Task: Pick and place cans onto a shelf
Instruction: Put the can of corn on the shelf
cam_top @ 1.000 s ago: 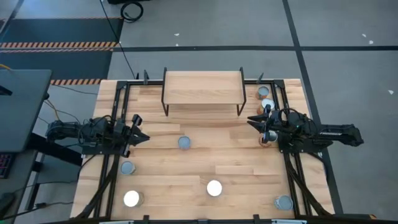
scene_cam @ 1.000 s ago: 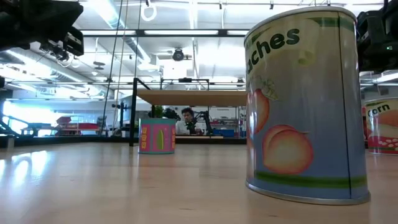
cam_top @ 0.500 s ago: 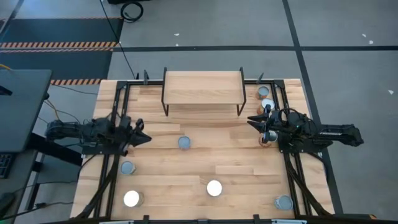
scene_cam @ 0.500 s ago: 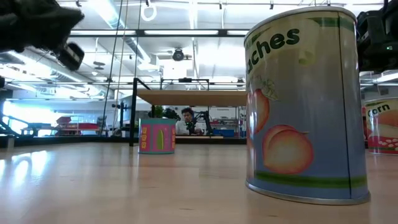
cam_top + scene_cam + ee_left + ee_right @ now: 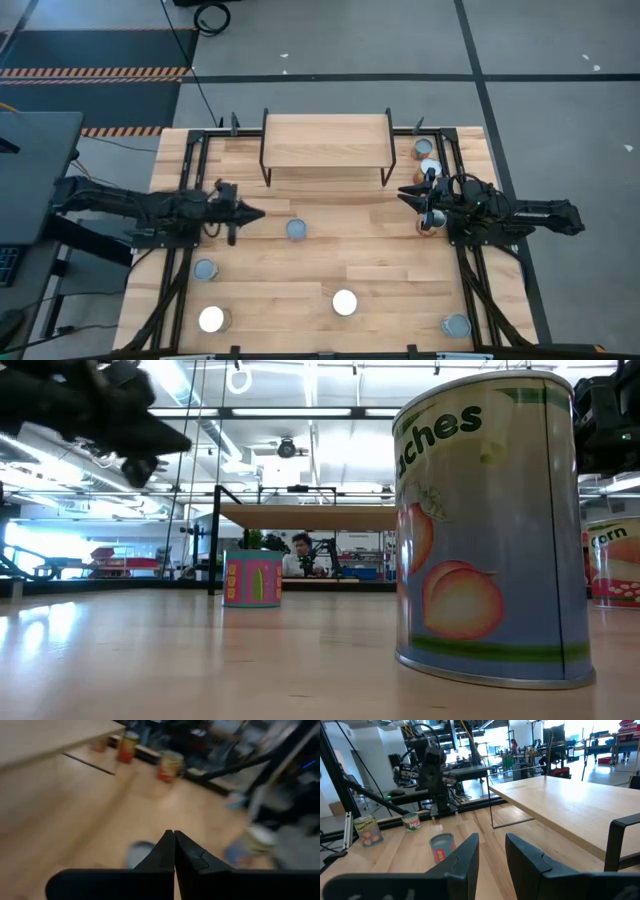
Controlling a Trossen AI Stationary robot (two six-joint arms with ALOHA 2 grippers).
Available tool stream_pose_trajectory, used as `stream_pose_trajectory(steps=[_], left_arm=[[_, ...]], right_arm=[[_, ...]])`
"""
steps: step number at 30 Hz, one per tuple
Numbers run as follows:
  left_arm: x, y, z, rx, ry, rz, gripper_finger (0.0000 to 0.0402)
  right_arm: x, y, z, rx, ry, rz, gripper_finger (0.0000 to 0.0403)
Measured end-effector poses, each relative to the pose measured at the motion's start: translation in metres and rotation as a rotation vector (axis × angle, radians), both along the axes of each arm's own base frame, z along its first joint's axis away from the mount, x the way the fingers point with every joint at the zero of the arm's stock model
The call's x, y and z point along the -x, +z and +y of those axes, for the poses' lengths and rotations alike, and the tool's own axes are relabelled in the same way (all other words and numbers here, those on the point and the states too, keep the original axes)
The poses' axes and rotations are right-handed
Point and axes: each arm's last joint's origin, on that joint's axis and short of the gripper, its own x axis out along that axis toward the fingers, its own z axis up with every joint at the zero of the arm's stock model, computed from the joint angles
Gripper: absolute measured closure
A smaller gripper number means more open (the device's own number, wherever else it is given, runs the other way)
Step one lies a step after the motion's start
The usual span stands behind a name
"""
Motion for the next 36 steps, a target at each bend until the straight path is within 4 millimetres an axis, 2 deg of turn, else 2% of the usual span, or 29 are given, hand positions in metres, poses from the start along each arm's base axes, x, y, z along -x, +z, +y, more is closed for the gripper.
stream_pose_trajectory(steps=[3, 7, 12, 17, 19, 22, 26, 36], left_arm=[[-0.023, 0.012, -0.002, -0.070, 0.015, 0.076, 0.0393], [-0.054, 0.030, -0.005, -0.089, 0.022, 0.242, 0.0342], [-0.086, 0.056, -0.010, -0.111, -0.036, 0.456, 0.0225], [-0.113, 0.070, -0.016, -0.167, -0.126, 0.584, 0.0094], [-0.123, 0.066, -0.018, -0.190, -0.162, 0.625, 0.0055], [-0.132, 0.048, -0.020, -0.219, -0.225, 0.717, 0.0023], [-0.138, 0.025, -0.020, -0.270, -0.284, 0.846, 0.0015], [-0.159, -0.021, -0.004, -0.336, -0.323, 1.000, 0.0015]], right_arm=[[0.000, 0.000, 0.000, 0.000, 0.000, 0.000, 0.0300], [0.000, 0.000, 0.000, 0.000, 0.000, 0.000, 0.0300], [0.000, 0.000, 0.000, 0.000, 0.000, 0.000, 0.0300], [0.000, 0.000, 0.000, 0.000, 0.000, 0.000, 0.0300], [0.000, 0.000, 0.000, 0.000, 0.000, 0.000, 0.0300], [0.000, 0.000, 0.000, 0.000, 0.000, -0.001, 0.0300], [0.000, 0.000, 0.000, 0.000, 0.000, -0.001, 0.0300], [0.000, 0.000, 0.000, 0.000, 0.000, -0.004, 0.0300]])
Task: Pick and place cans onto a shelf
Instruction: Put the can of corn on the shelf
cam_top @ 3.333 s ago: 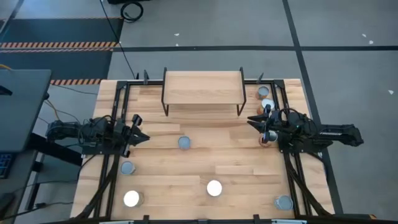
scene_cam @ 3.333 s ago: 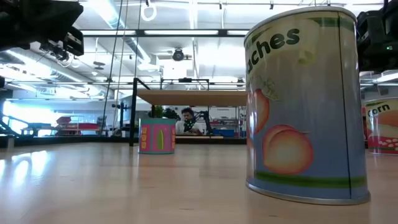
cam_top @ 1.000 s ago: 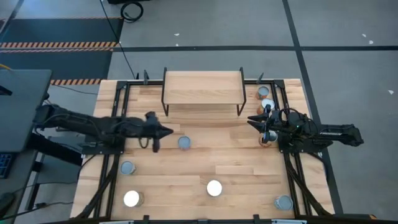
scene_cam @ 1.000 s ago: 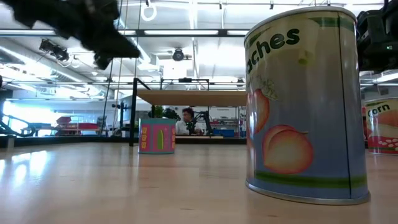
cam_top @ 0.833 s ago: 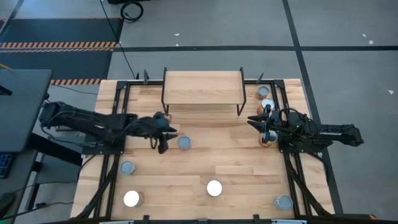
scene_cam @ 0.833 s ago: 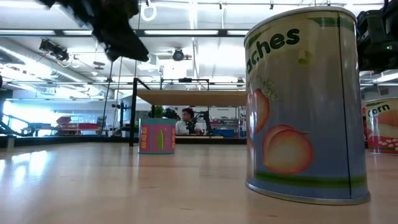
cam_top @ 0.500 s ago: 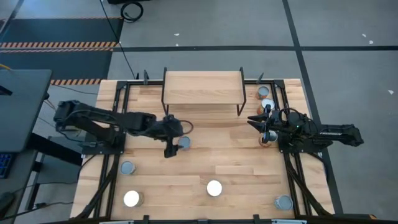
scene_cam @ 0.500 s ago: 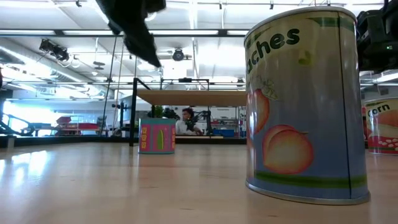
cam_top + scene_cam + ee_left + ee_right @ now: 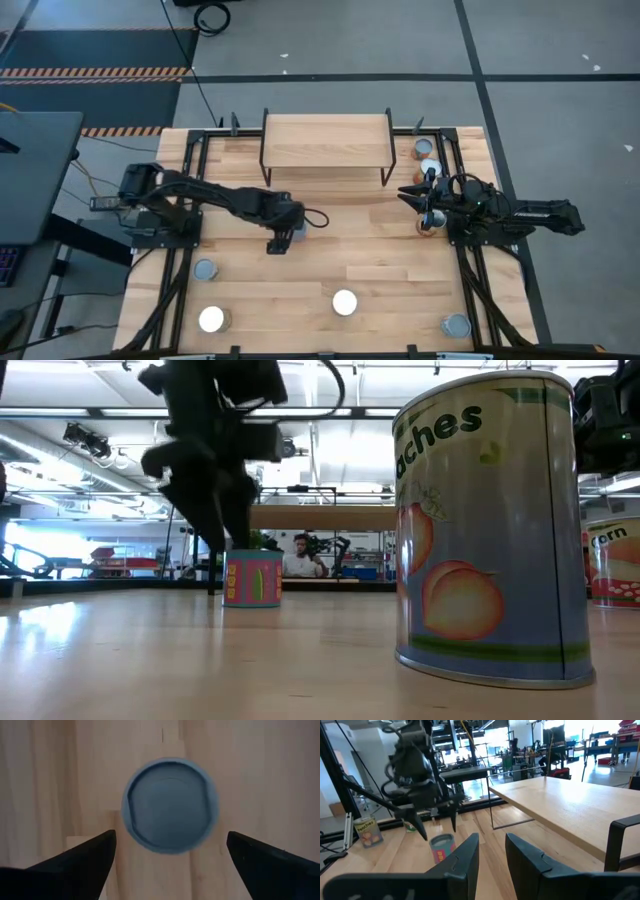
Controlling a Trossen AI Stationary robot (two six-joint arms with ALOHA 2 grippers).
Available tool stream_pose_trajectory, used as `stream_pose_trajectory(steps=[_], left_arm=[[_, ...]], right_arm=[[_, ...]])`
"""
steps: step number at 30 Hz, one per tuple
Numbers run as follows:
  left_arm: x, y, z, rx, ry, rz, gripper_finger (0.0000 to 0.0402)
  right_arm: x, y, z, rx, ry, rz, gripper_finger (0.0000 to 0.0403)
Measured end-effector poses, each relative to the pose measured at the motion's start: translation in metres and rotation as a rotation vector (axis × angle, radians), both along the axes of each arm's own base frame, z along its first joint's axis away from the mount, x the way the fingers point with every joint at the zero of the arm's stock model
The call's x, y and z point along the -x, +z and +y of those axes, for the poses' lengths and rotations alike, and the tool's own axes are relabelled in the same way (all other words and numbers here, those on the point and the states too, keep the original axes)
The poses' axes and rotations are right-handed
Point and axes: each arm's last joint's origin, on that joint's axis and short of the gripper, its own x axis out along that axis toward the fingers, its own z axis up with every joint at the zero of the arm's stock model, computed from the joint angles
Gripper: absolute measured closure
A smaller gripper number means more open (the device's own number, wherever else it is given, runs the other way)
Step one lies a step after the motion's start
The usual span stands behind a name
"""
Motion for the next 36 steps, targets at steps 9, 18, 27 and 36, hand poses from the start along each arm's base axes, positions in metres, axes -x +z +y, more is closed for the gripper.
stream_pose_trajectory(steps=[9, 18, 27, 36], left_arm=[[-0.016, -0.020, 0.005, 0.056, -0.005, -0.034, 0.0015], [-0.019, -0.028, 0.002, 0.071, 0.050, -0.028, 0.0060], [-0.020, -0.007, -0.001, 0.125, 0.158, -0.037, 0.0118], [-0.035, 0.119, 0.006, 0.099, 0.178, -0.162, 0.0118]], right_arm=[[0.000, 0.000, 0.000, 0.000, 0.000, 0.000, 0.0300], [0.000, 0.000, 0.000, 0.001, 0.000, -0.004, 0.0300], [0.000, 0.000, 0.000, 0.001, 0.000, -0.004, 0.0300], [0.000, 0.000, 0.000, 0.000, 0.000, -0.002, 0.0300]])
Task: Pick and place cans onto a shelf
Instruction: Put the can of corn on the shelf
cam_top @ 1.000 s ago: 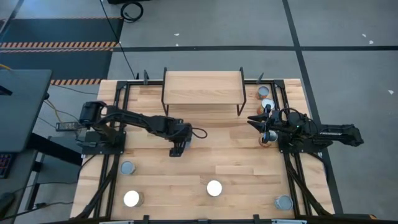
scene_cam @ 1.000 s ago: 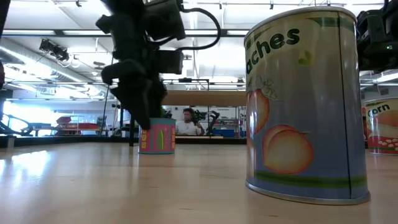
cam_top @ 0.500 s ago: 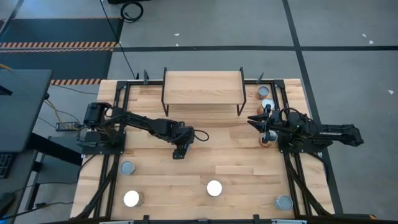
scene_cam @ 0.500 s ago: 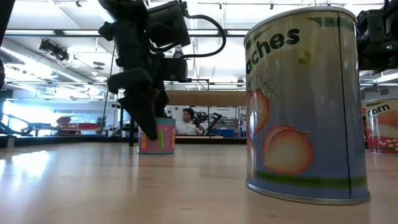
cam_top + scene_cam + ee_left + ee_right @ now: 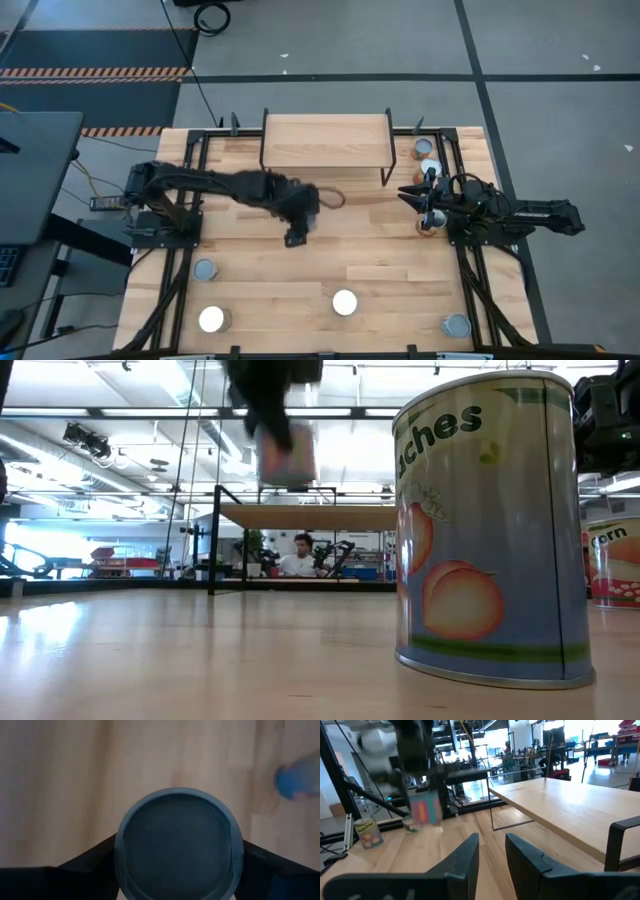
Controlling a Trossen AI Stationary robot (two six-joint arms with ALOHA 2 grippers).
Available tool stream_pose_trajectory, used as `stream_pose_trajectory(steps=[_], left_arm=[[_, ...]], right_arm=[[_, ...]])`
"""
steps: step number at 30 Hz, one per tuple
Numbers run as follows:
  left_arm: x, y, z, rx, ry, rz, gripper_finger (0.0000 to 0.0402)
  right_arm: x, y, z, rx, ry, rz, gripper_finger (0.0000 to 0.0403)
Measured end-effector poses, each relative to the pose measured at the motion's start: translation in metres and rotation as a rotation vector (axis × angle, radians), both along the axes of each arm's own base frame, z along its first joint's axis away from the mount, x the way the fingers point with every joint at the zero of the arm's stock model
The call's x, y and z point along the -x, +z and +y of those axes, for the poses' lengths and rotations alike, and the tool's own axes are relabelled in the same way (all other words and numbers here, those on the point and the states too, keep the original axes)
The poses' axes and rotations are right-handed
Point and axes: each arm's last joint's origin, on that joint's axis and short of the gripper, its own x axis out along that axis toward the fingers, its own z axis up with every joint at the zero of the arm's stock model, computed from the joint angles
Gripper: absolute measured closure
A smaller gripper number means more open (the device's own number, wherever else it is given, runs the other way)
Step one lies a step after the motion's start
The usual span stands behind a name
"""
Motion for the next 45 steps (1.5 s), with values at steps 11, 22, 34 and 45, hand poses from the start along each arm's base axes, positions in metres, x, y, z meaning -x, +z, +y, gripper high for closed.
stream_pose_trajectory(steps=[11, 22, 34, 45], left_arm=[[0.031, 0.071, 0.115, -0.199, 0.269, 0.027, 0.0118], [0.075, 0.035, 0.228, -0.191, 0.556, 0.013, 0.0118], [0.064, 0.004, 0.251, -0.161, 0.534, 0.038, 0.0116], [0.066, -0.002, 0.261, -0.161, 0.542, 0.044, 0.0106]], right_arm=[[0.000, 0.001, 0.000, 0.001, 0.000, -0.011, 0.0300], [0.000, 0.001, 0.000, 0.003, 0.000, -0.014, 0.0300], [0.001, 0.002, -0.005, 0.273, -0.183, 0.066, 0.0300], [0.002, 0.002, -0.006, 0.270, -0.227, 0.072, 0.0300]])
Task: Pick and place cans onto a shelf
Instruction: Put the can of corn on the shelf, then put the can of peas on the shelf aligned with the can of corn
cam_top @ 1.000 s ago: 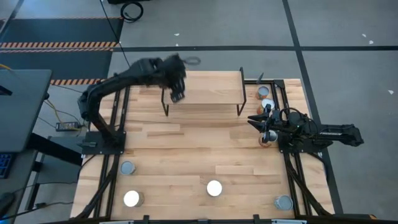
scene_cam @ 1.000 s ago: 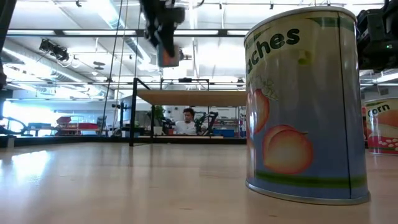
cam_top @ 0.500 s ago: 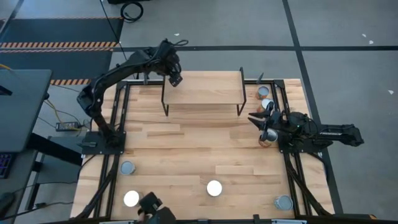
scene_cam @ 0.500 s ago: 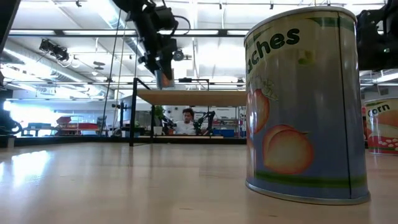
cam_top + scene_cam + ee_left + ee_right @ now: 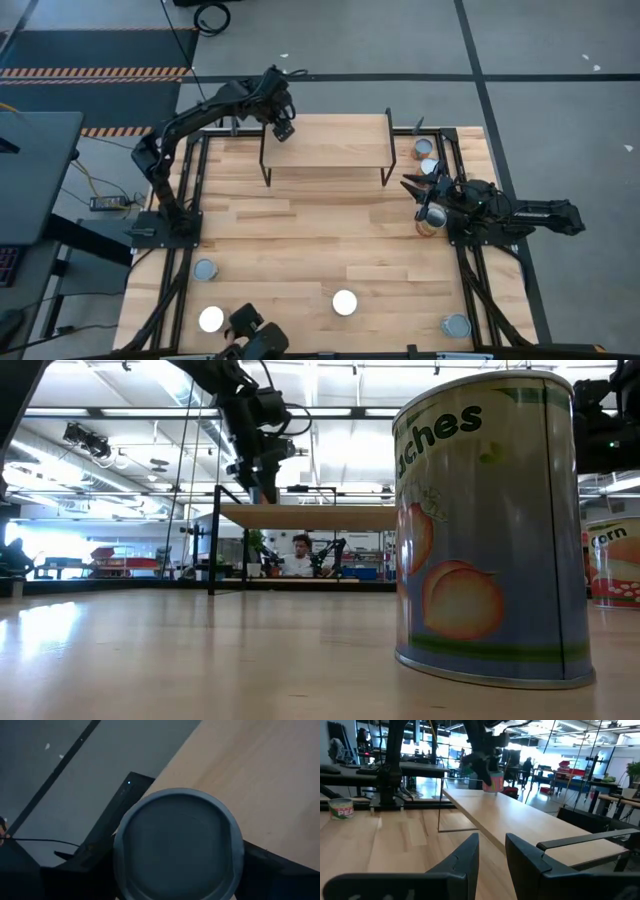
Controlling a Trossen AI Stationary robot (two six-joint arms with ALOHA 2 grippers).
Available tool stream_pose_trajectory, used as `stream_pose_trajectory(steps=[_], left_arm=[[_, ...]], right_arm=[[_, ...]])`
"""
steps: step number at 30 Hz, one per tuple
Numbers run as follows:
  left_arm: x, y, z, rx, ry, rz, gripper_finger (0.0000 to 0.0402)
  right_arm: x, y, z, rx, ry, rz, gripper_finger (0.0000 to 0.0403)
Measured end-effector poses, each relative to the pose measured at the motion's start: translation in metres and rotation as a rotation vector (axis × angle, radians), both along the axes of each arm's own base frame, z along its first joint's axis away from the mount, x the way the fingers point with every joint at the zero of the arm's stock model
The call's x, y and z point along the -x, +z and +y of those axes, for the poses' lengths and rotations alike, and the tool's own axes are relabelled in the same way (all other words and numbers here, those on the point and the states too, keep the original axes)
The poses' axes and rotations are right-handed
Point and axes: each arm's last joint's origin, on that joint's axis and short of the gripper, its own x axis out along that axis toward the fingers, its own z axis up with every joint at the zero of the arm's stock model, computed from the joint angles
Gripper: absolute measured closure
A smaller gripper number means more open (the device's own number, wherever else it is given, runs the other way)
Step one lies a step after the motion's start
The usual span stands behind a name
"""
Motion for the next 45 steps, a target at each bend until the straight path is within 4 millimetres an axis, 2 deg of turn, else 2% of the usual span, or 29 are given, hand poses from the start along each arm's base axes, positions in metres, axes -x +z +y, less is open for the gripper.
stream_pose_trajectory(steps=[4, 10, 19, 23, 26, 31, 35, 40, 45], left_arm=[[-0.002, 0.002, 0.003, 0.002, -0.009, -0.066, 0.0085], [-0.003, 0.003, 0.003, 0.006, -0.017, -0.077, 0.0053], [-0.004, 0.007, 0.004, -0.007, -0.016, -0.091, 0.0049], [-0.007, 0.029, 0.002, -0.039, -0.025, -0.127, 0.0049], [-0.007, 0.055, -0.007, -0.035, -0.048, -0.136, 0.0049], [-0.005, 0.105, -0.045, 0.068, -0.154, -0.175, 0.0049], [0.002, 0.133, -0.094, 0.158, -0.239, -0.161, 0.0049], [0.016, 0.146, -0.164, 0.269, -0.306, -0.120, 0.0049], [0.028, 0.147, -0.229, 0.360, -0.290, -0.128, 0.0049]], right_arm=[[0.000, 0.000, 0.000, 0.001, 0.000, -0.001, 0.0300], [0.000, 0.001, 0.000, 0.048, -0.003, 0.011, 0.0300], [0.000, 0.003, 0.000, 0.050, -0.003, -0.008, 0.0300], [0.000, 0.003, 0.000, 0.050, -0.003, -0.008, 0.0300], [0.000, 0.003, 0.000, 0.050, -0.003, -0.008, 0.0300], [0.000, 0.003, 0.000, 0.050, -0.003, -0.007, 0.0300], [0.000, 0.003, 0.000, 0.047, -0.002, -0.010, 0.0300], [0.000, 0.003, 0.000, -0.053, 0.009, -0.061, 0.0300], [0.001, 0.007, 0.000, -0.268, 0.031, -0.202, 0.0300]])
